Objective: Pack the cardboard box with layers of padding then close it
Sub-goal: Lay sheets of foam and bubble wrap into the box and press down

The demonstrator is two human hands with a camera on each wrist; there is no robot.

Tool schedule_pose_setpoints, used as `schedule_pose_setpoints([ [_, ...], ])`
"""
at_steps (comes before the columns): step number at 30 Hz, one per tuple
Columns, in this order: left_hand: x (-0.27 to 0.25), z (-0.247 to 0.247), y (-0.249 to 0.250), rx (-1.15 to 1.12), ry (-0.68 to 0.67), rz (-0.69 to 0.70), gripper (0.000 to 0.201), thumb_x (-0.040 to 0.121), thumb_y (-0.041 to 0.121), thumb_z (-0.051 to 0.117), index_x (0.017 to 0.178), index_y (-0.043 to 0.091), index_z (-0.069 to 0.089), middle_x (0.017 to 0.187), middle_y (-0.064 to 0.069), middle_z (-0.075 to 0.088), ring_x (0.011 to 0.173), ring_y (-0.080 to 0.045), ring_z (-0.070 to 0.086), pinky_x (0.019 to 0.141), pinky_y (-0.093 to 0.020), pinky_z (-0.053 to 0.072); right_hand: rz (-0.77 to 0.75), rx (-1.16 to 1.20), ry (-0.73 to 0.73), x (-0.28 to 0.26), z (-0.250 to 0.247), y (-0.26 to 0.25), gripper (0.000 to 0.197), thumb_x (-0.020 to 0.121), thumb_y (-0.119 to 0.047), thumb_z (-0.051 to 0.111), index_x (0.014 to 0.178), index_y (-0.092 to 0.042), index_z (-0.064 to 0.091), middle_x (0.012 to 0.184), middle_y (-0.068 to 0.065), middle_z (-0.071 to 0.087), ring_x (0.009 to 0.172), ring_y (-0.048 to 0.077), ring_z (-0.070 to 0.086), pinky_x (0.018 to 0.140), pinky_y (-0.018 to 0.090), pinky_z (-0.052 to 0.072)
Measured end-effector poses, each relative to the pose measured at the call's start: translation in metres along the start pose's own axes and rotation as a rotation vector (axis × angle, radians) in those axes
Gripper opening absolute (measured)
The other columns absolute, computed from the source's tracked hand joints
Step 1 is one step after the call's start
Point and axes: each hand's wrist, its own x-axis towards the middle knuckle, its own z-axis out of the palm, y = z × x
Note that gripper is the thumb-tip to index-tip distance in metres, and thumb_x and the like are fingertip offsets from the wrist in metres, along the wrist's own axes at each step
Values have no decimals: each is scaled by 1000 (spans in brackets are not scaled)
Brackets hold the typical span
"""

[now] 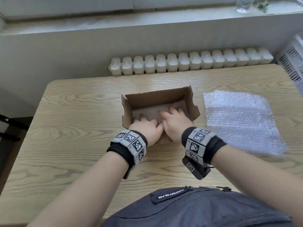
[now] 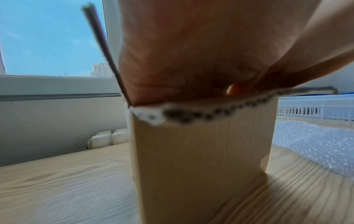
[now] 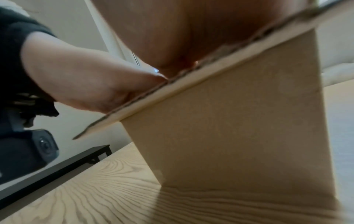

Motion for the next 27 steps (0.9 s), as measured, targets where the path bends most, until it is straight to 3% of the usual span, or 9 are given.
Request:
schedule_pose_setpoints([
  [3,-3,5,0,-78,-12,-5,63,90,63,21,141,28,34,156,-25,12,137,-43,29,109,-41,29,61,-14,-138,9,-1,8,52,96,-24,27,147,-36,22,159,16,4,145,39,3,117,50,18],
  [5,-4,8,-2,-72,-27,16,81,76,79,33,140,29,32,156,-24,14,135,-41,33,105,-40,35,95,-49,-220,15,-2,7,57,95,-23,29,148,-39,15,159,14,-10,146,39,-7,118,52,14],
  [8,0,8,-4,-4,-47,55,101,60,86,48,139,27,32,151,-23,26,127,-38,44,96,-38,45,104,-131,-268,21,0,5,58,96,-28,30,149,-39,8,158,16,-15,145,42,-10,117,54,16],
  [11,8,1,-5,0,-43,90,95,62,84,51,133,23,39,133,-15,49,108,-30,58,83,-35,51,112,-172,-301,29,-3,3,54,98,-36,21,149,-38,6,158,19,-9,145,43,-6,116,54,16],
  [14,17,-4,-6,-10,-51,94,93,61,83,53,130,22,42,120,-9,58,99,-25,61,75,-31,50,113,-175,-306,35,-7,0,51,99,-37,17,150,-34,10,158,22,5,144,43,8,116,51,19],
  [16,22,-6,-7,-24,-57,84,95,58,84,52,129,23,43,119,-6,60,100,-24,60,75,-31,50,107,-172,-309,38,-10,-1,51,99,-35,17,150,-33,13,157,23,11,144,41,13,117,48,20],
  [23,24,-12,-6,-67,-70,74,97,58,83,54,133,22,42,125,-5,58,110,-22,57,86,-33,51,180,-110,-296,48,-11,1,49,96,-39,23,145,-38,26,155,30,0,137,44,29,110,50,32],
  [25,21,-12,-5,-78,-69,71,99,58,83,54,134,21,40,126,-6,58,110,-23,57,87,-34,51,160,-74,-234,43,-10,1,47,94,-37,26,141,-35,33,153,30,9,132,44,35,106,50,37],
  [27,18,-13,-4,-67,-68,63,104,54,86,52,134,21,40,127,-8,57,106,-24,59,86,-34,52,119,-44,-142,34,-9,3,46,93,-36,30,137,-30,41,144,25,32,126,40,42,101,45,42],
])
